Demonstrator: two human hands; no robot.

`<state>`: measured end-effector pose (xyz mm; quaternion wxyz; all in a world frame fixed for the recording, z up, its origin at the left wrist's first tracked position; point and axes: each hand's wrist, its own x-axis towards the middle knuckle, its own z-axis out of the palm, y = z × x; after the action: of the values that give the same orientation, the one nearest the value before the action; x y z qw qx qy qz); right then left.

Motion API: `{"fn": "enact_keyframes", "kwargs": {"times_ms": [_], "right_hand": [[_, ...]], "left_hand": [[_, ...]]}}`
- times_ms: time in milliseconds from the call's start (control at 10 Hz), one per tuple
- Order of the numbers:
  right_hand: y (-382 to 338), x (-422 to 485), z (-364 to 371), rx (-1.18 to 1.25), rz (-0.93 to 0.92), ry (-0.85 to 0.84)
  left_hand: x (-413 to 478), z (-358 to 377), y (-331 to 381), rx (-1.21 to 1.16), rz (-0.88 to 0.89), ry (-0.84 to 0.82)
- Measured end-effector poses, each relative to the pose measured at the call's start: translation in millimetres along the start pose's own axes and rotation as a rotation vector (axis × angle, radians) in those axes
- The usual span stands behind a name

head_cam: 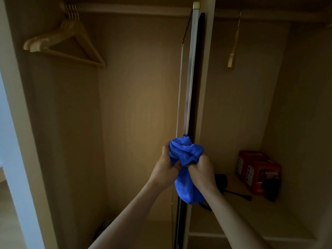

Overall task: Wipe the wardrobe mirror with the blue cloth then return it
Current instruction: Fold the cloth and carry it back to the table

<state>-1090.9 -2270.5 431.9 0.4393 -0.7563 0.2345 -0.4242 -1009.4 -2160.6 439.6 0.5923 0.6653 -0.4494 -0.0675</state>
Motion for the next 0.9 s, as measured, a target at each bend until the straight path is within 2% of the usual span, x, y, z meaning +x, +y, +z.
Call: {"fn": "enact_keyframes", "kwargs": {"times_ms": [100, 200, 400, 500, 700, 800, 900], "right_hand": [[-2, 3, 2, 0.007, 0.019, -0.012], [1, 5, -3, -0.092, -0.081, -0.003], [4, 19, 10, -0.042, -0.017, -0.05], [4, 16, 9, 0.016, -0.066, -0.007], [8, 20, 7, -0.09, -0.006, -0.041], [1, 17, 2, -0.036, 0.002, -0.051], [-1, 8, -8, -0.053, -0.052, -0.069]], "left_hand": [[5, 1, -2, 0.0, -0.006, 0.004], [10, 2, -5, 0.0, -0.01, 0.013], [20, 3, -12, -0.009, -0.009, 0.025], [22, 4, -15, -0.021, 0.001, 0.023], [20, 3, -13, -0.062, -0.01, 0.017], [17, 2, -10, -0.093, -0.035, 0.012], [9, 1, -8, -0.113, -0.069, 0.016]]}}
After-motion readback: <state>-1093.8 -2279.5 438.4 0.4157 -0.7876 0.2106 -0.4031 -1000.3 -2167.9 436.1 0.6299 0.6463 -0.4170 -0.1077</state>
